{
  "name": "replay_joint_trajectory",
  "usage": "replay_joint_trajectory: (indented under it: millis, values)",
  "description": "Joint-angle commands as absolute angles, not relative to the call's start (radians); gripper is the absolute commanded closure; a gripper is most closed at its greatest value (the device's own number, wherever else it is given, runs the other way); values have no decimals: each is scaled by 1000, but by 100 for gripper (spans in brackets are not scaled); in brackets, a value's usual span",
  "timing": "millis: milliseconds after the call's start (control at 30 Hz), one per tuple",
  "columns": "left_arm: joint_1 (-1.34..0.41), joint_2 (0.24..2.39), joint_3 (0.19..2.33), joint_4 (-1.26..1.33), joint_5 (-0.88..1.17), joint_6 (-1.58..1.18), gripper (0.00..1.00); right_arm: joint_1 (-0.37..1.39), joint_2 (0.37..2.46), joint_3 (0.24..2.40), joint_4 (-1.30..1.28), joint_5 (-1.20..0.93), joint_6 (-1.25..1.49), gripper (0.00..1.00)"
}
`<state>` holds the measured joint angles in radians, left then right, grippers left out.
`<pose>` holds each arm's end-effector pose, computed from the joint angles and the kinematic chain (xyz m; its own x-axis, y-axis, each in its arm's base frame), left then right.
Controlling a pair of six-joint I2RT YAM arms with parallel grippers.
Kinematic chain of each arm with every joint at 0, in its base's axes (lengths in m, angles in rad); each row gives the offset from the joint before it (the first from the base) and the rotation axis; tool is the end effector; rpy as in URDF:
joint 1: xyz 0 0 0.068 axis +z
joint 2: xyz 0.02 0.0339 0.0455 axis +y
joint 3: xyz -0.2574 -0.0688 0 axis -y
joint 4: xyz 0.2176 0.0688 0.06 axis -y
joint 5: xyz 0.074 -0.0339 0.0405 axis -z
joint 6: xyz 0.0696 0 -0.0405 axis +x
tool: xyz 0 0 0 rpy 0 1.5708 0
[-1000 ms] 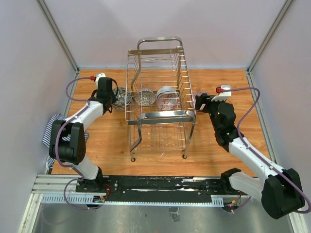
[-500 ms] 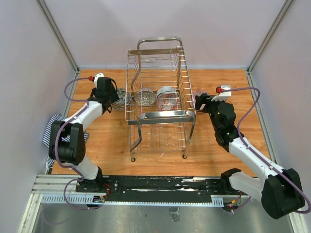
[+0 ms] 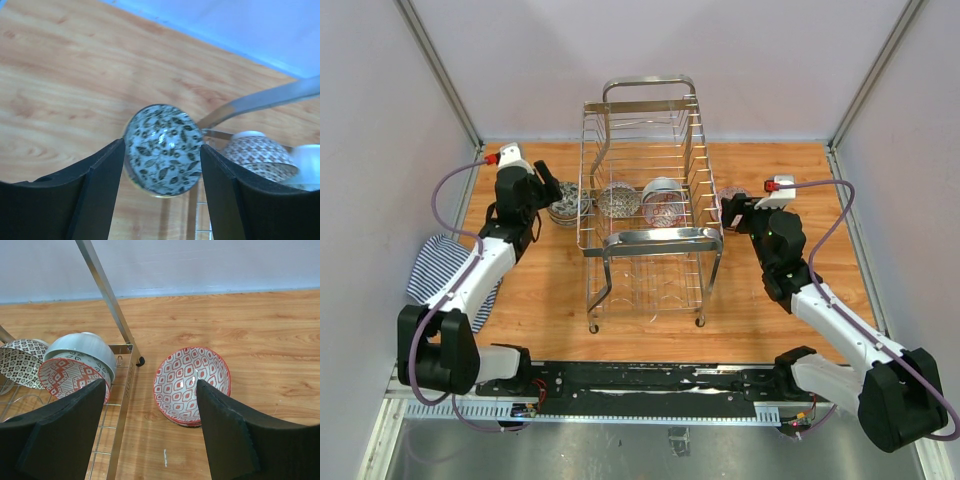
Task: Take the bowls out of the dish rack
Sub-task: Pick up the bowl from the dish rack.
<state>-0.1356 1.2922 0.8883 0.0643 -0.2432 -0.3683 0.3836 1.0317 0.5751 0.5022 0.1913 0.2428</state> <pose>0.3058 -0.0248 0.2835 -0.2742 -0.3153 -0.9085 -0.2063 0.9420 -0.2646 0.2385 0.0820 0.2988 -0.0050 0.2525 -0.9676 -0.1959 0.9486 0.2486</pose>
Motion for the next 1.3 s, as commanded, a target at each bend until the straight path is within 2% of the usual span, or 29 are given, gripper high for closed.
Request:
replay_joint_trajectory:
  millis: [0,267,567,867,1267]
  values:
    - [-128,1275,845,251,-30,-289,34,373,1007,604,509,182,251,26]
    - [-154,1319,777,446,102,-270,37,373,985,594,506,190,243,26]
    - [-306,1430,758,614,-34,-110,37,373,970,586,515,192,242,26]
    - [-336,1532,743,724,-108,-59,47,373,959,574,525,200,238,25]
    - [-389,1592,744,744,-168,26,46,363,963,562,536,198,240,25]
